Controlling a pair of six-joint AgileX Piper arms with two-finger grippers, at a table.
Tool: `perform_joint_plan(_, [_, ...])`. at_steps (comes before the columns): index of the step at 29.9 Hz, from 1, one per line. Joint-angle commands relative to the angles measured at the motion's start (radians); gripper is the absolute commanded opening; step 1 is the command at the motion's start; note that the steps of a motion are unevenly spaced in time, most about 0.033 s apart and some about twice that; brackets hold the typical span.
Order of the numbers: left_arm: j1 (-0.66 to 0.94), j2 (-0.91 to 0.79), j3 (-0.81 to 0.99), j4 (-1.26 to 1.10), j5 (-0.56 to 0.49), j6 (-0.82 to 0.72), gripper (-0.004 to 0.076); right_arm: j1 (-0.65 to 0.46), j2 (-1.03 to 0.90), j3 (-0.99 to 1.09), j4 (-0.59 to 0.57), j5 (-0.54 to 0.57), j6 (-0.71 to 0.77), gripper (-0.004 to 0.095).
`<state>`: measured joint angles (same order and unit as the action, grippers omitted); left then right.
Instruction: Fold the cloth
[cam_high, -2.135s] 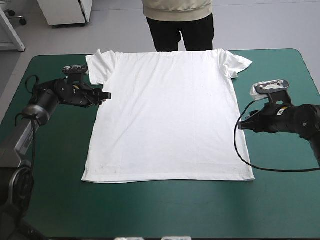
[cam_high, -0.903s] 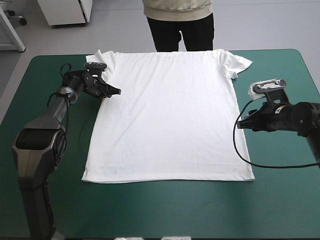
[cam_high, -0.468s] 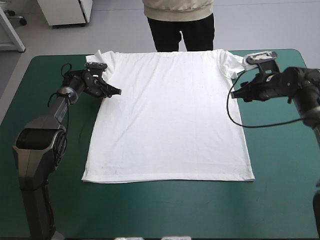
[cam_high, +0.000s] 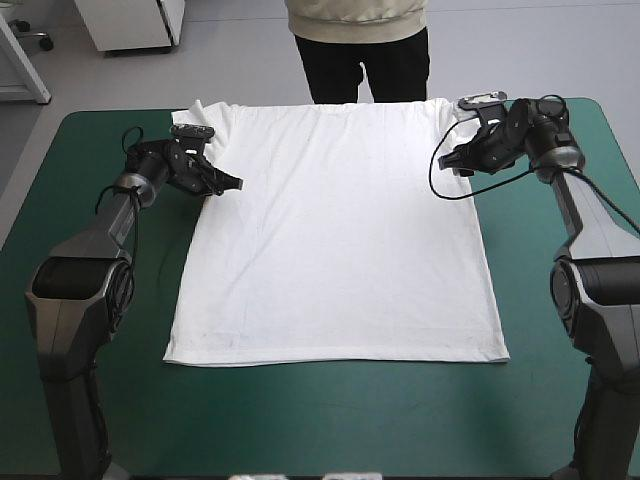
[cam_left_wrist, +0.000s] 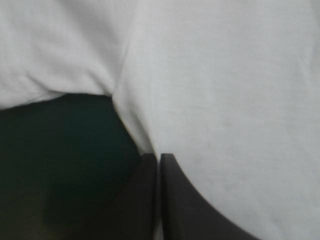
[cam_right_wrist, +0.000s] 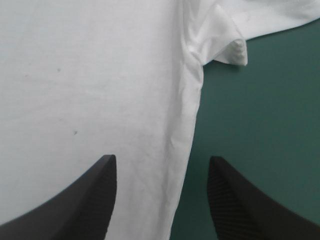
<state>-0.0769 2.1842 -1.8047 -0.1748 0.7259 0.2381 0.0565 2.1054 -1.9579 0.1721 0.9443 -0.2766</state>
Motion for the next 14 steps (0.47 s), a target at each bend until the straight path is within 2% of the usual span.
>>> perform_joint_plan(1, [-0.006, -0.029, 0.001, -0.019, 0.100, -0.002, -0.0009, -0.005, 0.006, -0.081, -0.024, -0.042, 0.005, 0.0519])
perform_joint_plan(5, [-0.006, -0.029, 0.001, -0.019, 0.100, -0.002, -0.0009, -0.005, 0.077, -0.110, -0.079, -0.019, 0.046, 0.0518])
perform_joint_plan(9, [-0.006, -0.029, 0.001, -0.019, 0.100, -0.002, -0.0009, 0.007, 0.119, -0.113, -0.069, 0.035, 0.050, 0.0506])
perform_joint_plan(14, [-0.006, -0.029, 0.001, -0.022, 0.100, -0.002, -0.0009, 0.050, 0.137, -0.113, -0.077, 0.057, 0.045, 0.0385])
